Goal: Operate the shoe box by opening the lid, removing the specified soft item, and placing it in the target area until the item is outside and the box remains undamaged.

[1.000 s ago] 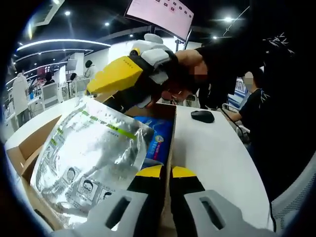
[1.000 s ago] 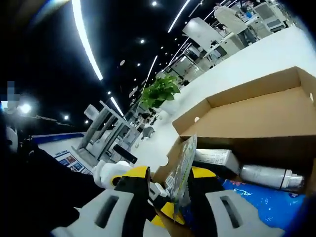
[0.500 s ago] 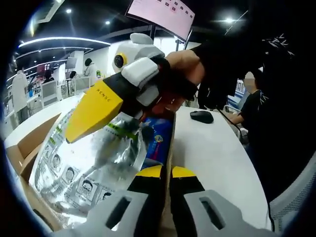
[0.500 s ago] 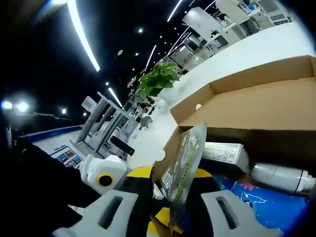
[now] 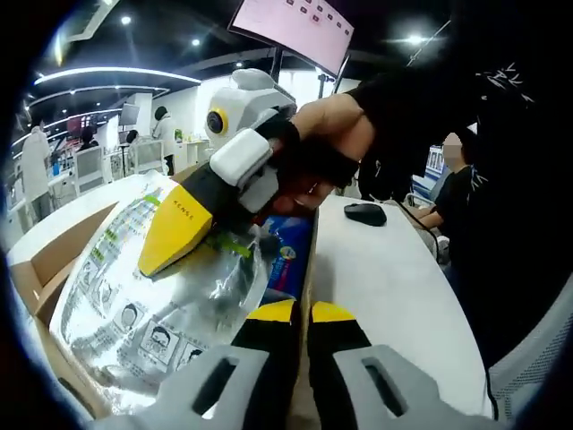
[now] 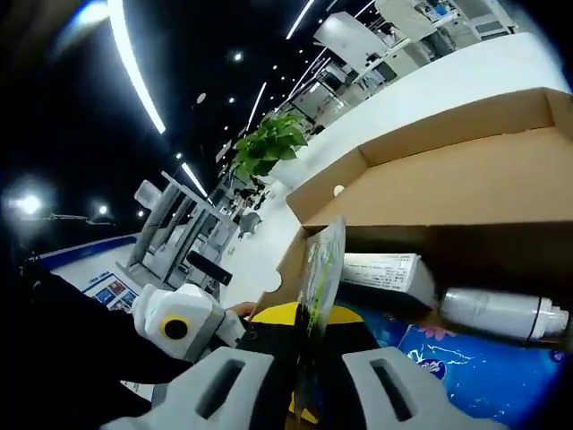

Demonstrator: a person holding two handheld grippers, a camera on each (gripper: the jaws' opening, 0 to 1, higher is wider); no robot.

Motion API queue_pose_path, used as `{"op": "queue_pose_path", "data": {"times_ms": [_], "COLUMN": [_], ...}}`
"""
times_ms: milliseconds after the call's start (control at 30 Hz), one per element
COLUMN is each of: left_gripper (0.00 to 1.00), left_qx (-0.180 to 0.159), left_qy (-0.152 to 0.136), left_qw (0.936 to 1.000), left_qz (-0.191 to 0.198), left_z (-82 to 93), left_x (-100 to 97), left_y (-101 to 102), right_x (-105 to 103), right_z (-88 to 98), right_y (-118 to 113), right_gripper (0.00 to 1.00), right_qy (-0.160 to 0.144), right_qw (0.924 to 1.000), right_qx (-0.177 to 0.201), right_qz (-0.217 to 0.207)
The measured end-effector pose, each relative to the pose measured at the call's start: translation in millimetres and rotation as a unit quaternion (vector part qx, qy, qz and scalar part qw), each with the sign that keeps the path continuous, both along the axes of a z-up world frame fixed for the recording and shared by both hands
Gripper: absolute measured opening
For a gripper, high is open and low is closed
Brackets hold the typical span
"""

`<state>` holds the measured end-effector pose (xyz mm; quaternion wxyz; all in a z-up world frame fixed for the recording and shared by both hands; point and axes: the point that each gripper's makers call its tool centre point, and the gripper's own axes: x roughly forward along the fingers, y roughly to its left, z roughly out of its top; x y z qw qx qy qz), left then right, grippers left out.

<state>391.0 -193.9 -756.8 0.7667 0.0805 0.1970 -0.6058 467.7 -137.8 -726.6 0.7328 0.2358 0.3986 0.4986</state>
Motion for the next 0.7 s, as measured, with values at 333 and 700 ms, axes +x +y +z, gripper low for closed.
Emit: {"op": "queue_pose_path", "data": {"times_ms": [333,700], "left_gripper": [0.03,0.02], "left_qx": [-0.005,-0.006], "left_qy": [0.006,0.006], "left_qw": [1.0000,1.0000], "left_qz": [0.002,0.001], "left_z": [0.7,1.6], "left_x": [0.4,-0.4], "left_y": [-1,-2], "right_x": [2,8], "right_z": [10.0,27.4], "right_y": [-3,-16], "right_gripper": [0.00,0.00], "right_qy": [-0.009,-0.022], "right_qw": [0.9999,0.9996], "right_qx": [-0.001,-0.001], "right_qz": [-0.006,-0.015]}}
